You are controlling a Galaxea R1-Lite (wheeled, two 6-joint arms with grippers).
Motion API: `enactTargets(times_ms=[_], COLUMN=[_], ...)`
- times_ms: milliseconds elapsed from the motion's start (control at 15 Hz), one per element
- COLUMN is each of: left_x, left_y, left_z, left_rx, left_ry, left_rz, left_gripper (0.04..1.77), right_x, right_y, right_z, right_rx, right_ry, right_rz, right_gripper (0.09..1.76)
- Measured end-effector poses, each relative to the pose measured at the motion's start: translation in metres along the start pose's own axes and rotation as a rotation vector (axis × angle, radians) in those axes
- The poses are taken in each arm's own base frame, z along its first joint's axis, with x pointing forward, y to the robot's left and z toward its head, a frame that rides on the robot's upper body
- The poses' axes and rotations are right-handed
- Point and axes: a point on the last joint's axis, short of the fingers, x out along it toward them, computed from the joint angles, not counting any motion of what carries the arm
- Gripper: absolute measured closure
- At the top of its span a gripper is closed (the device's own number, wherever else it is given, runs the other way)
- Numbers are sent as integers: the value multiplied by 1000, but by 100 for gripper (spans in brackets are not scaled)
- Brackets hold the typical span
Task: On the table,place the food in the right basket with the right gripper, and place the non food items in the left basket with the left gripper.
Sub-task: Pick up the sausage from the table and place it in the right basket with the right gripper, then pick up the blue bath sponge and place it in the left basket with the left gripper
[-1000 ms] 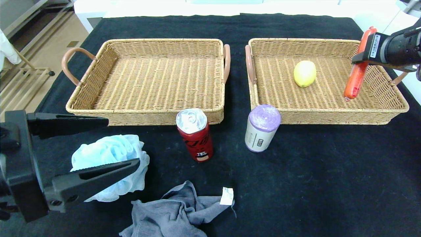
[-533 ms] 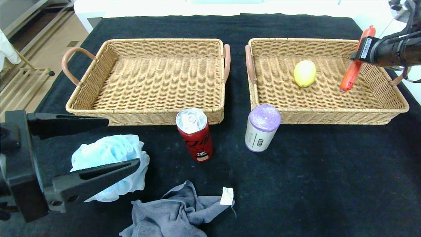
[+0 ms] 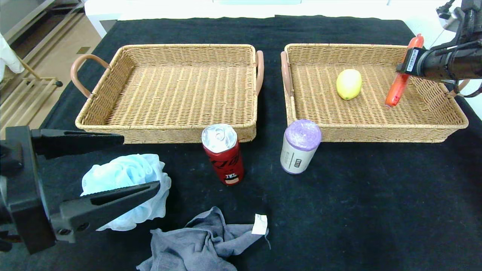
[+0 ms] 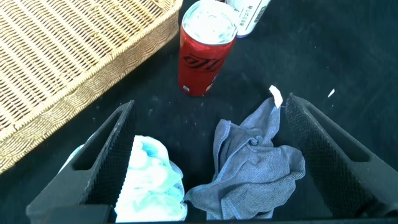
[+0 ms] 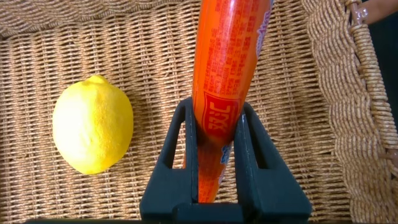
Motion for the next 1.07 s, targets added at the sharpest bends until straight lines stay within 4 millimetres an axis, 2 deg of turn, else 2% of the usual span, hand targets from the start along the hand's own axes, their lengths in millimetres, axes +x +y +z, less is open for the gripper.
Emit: enactTargets(times_ms=[67, 267, 533, 800, 1067], left_x=[0, 0, -1, -1, -3], left_y=[0, 0, 0, 0, 0], left_z=[0, 0, 0, 1, 1], left_rx=[0, -1, -1, -1, 1], left_ry=[0, -1, -3, -5, -12], left_rz=[1, 0, 1, 4, 6], left_gripper=[9, 9, 9, 9, 9], right_x=[0, 0, -2, -16, -50], right_y=[0, 1, 1, 1, 2], right_z=[0, -1, -1, 1, 2], right_rx=[-4, -12, -17, -95, -163], right_ry=[1, 2, 9, 8, 33], right_rz=[1, 3, 1, 11, 157], right_gripper=[138, 98, 65, 44, 32])
